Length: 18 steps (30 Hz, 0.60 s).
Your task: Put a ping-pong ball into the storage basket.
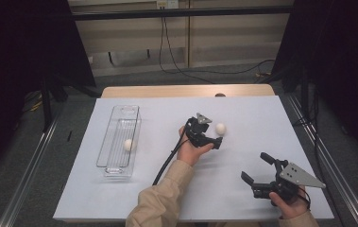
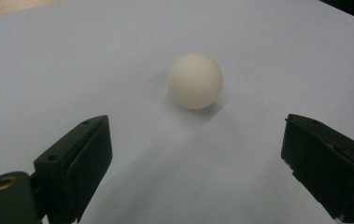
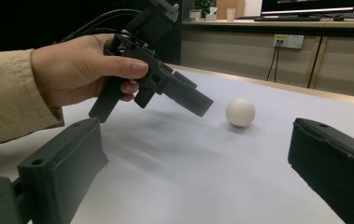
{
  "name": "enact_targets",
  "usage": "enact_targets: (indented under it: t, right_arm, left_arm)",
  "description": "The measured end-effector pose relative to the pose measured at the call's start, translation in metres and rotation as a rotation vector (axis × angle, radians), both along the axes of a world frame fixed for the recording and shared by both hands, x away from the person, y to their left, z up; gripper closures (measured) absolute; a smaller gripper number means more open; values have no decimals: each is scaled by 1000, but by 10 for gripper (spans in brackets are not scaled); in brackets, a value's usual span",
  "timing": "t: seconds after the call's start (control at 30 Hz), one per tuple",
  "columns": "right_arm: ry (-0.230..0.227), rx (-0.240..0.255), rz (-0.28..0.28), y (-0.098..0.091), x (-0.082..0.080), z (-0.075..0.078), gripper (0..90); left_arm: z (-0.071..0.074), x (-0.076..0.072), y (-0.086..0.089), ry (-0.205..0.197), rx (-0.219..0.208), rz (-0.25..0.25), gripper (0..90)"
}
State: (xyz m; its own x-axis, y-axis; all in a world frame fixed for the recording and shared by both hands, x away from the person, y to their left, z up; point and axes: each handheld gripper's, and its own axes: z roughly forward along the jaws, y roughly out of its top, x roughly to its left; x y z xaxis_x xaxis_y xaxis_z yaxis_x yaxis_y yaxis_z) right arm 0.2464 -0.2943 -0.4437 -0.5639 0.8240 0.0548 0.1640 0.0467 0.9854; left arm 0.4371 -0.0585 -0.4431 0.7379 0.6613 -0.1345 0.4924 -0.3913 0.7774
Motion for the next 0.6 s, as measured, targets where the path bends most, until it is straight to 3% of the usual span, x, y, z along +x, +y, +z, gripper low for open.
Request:
enact_targets:
  t: [0.6]
  right_arm:
    - [1,-2,5,1,-1,0,29]
  left_arm:
    - [-4,4,-3,1,3,-1,88]
